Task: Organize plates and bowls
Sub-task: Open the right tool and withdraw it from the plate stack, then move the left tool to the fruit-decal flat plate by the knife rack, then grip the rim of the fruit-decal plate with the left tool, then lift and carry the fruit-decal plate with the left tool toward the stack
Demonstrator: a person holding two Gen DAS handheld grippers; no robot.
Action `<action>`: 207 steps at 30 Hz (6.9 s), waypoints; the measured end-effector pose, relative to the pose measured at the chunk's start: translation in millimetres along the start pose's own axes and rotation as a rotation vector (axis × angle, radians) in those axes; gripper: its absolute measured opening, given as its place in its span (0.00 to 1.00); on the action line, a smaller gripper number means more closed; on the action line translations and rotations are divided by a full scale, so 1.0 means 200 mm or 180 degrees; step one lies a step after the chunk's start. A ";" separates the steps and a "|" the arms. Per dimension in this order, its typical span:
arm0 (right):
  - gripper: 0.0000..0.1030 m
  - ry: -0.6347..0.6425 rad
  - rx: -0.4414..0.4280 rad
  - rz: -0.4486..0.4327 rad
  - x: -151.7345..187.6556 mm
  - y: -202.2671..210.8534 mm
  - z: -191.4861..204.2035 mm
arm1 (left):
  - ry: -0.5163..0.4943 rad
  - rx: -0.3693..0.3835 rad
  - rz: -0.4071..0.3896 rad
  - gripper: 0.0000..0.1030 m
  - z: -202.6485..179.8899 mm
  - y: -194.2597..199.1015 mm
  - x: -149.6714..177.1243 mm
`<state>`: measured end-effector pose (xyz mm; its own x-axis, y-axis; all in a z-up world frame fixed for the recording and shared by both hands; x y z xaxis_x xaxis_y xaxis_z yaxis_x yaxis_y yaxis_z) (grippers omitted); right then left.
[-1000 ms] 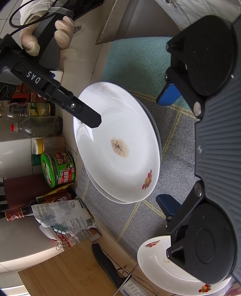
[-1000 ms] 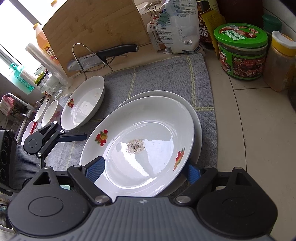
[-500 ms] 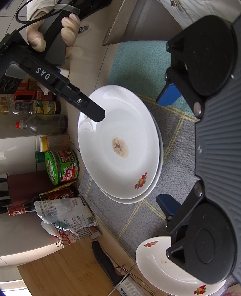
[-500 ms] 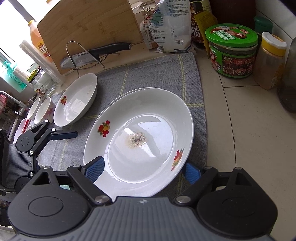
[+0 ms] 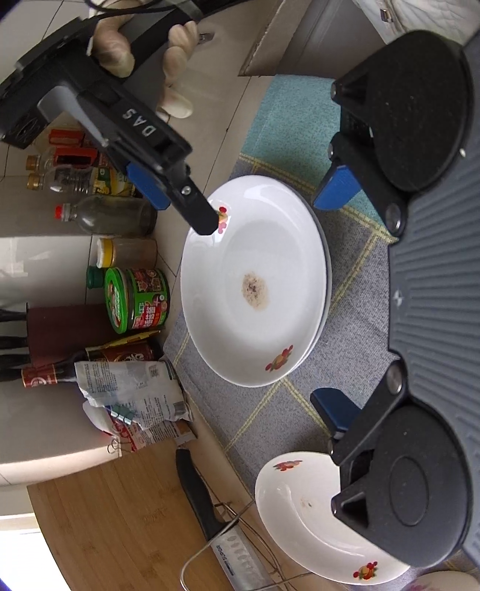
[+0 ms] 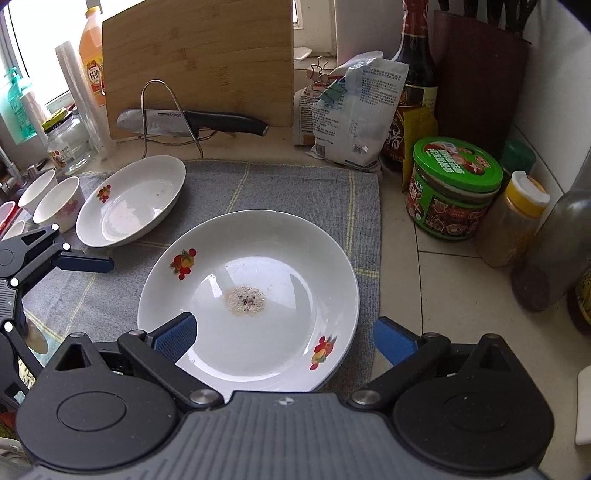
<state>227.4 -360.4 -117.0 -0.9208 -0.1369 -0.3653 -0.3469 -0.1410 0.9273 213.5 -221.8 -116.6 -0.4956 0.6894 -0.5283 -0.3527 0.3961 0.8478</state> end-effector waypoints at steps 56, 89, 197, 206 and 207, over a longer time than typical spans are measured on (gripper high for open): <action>1.00 0.0925 0.0471 -0.0084 -0.20 -0.50 1.16 | 0.1009 -0.0665 0.0361 0.99 0.80 0.34 0.61; 1.00 0.0569 0.0119 -0.0206 -0.27 -0.61 1.18 | 0.0729 -0.0183 0.0419 0.99 1.14 0.11 0.06; 1.00 0.0626 0.0346 -0.0434 -0.42 -0.61 1.08 | 0.0078 0.0774 0.1480 0.93 1.28 -0.36 -0.07; 1.00 0.0646 0.0355 -0.0443 -0.40 -0.53 1.11 | 0.0073 0.0759 0.1426 0.93 1.24 -0.29 -0.07; 1.00 0.0650 0.0364 -0.0439 -0.40 -0.53 1.11 | 0.0069 0.0757 0.1420 0.93 1.23 -0.28 -0.07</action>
<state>298.3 -117.1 -166.9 -0.8124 -0.3206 -0.4871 -0.4952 -0.0619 0.8666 435.9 -105.0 -145.2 -0.5740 0.8113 -0.1108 0.0866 0.1947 0.9770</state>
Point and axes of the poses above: each gripper's, at about its wrist camera, not at the fingertips, and y roughly against the way its jaws point, z to its left, x to its underside, the point moved 8 cm from there along -y, roughly the way its jaws point, and after that the axes turned 15 degrees about z, right-handed, at the moved point
